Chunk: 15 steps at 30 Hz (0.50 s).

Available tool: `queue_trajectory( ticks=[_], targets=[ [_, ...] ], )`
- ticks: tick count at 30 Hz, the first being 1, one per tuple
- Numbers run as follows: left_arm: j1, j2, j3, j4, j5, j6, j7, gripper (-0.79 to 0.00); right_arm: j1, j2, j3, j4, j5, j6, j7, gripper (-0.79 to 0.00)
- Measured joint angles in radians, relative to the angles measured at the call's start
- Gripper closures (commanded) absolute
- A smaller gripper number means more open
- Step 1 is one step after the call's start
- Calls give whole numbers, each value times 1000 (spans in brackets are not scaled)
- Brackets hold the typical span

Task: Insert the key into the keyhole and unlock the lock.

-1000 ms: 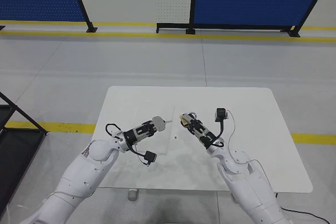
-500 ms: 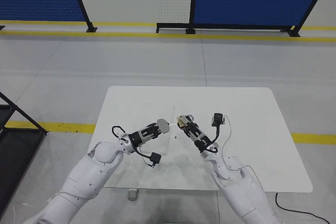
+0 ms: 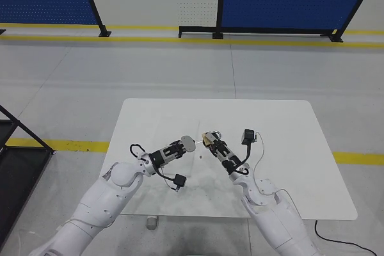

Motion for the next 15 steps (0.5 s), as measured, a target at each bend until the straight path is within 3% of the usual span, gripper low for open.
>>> queue_trajectory(
  ticks=[15],
  targets=[
    [-10, -12, 12, 19, 5, -2, -11, 0, 0, 0, 0, 0, 0, 0, 0, 0]
  ],
)
